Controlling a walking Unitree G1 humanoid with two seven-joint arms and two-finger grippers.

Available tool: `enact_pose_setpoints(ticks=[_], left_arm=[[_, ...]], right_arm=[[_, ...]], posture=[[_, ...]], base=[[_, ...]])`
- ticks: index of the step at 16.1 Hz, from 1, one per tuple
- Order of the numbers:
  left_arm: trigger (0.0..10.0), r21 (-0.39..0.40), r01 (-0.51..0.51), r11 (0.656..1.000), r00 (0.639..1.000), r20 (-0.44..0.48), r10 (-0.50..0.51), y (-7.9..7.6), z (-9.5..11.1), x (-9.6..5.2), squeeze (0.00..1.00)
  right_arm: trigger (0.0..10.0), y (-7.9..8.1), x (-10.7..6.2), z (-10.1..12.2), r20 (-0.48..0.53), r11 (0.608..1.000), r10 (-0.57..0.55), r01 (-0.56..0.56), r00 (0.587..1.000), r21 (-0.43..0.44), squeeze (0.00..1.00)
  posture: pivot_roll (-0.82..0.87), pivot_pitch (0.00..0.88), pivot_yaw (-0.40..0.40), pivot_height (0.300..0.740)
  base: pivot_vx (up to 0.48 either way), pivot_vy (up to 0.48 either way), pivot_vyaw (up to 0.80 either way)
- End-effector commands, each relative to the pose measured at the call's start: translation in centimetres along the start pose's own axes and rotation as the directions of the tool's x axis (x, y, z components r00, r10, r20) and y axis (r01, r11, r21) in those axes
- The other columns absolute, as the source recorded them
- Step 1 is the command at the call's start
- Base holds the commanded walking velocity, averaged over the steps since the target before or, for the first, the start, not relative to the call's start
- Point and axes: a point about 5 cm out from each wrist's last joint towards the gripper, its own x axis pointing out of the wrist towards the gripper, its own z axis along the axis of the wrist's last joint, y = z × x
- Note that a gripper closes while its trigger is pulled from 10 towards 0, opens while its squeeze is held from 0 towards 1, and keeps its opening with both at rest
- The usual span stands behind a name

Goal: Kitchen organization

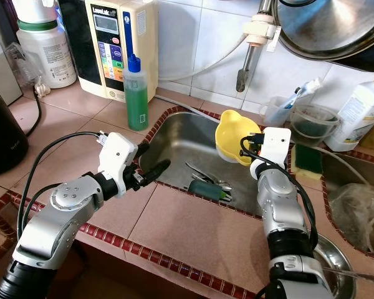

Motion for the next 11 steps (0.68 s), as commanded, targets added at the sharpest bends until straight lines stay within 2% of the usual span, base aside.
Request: enact_pose_setpoints(ticks=[1,8,11], left_arm=[[10.0,0.003,0.037,0.999,0.999,0.003,-0.037,-0.9,0.4,0.1,0.0],[10.0,0.001,0.143,0.99,0.989,-0.025,-0.143,-4.0,0.3,0.6,0.0],[10.0,0.006,0.154,0.988,0.987,-0.05,-0.154,-4.8,-0.2,0.6,0.0]], right_arm=[[10.0,-0.6,0.2,0.3,-0.013,1.0,-0.009,0.009,1.0,0.008,0.0],[10.0,0.0,0.3,-1.7,-0.144,0.998,0.066,-0.064,0.987,0.014,0.0],[10.0,0.3,0.2,-2.4,-0.192,0.995,0.096,-0.097,0.977,0.001,0.0]], posture=[[-0.01,0.016,-0.062,0.74],[-0.01,0.026,-0.054,0.74],[-0.01,0.03,-0.054,0.74]], base=[[0.0,0.0,0.0],[0.0,0.0,0.0],[0.0,0.0,0.0]])
